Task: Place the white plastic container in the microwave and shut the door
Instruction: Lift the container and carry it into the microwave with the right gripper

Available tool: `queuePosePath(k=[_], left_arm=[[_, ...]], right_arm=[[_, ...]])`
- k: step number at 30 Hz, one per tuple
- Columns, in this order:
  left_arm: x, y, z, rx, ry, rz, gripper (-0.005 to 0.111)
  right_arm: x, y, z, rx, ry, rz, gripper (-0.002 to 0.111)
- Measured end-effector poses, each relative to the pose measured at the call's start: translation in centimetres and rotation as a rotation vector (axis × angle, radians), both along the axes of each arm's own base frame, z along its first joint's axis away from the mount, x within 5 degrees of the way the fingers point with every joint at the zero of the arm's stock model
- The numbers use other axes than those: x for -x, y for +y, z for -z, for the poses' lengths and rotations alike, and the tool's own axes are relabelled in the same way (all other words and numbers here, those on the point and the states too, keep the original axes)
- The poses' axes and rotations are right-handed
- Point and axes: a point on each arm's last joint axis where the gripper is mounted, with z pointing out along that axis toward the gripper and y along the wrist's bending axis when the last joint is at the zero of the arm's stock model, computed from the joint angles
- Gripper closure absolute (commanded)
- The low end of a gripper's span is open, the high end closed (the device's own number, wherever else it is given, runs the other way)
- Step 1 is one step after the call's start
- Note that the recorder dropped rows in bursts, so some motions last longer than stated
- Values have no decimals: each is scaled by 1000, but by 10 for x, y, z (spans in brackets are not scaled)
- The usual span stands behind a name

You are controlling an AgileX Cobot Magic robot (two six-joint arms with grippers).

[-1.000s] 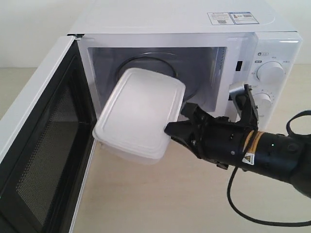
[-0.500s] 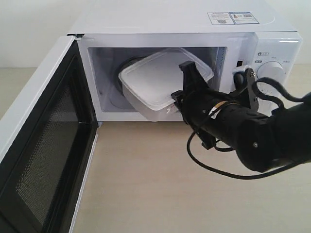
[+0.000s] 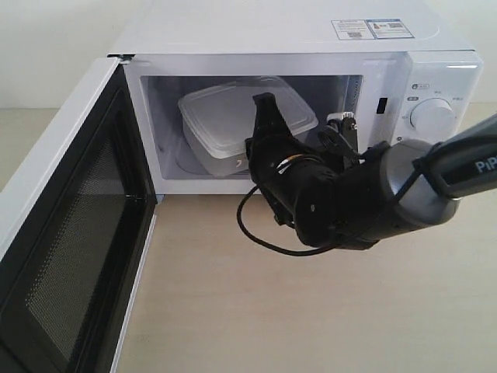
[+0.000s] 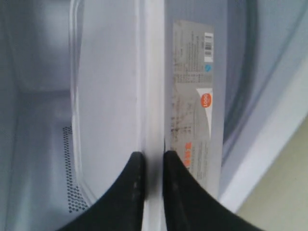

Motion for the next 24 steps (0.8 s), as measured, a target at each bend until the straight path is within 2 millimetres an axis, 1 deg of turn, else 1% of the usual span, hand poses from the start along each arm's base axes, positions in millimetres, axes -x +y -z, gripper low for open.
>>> queuePosePath(k=[4, 9, 13, 21, 24], left_arm=[[0, 0, 0, 0, 0, 0, 102], [0, 0, 0, 0, 0, 0, 102], [0, 0, 0, 0, 0, 0, 102], [0, 0, 0, 0, 0, 0, 102], [0, 0, 0, 0, 0, 0, 102]], right_arm=[[-4, 0, -5, 39, -25, 24, 108], [-5, -3, -4, 84, -23, 44, 108], [-6, -4, -6, 136, -55, 38, 108], [-17, 7, -24, 182, -120, 11, 108], [-17, 9, -24, 190, -112, -5, 108]])
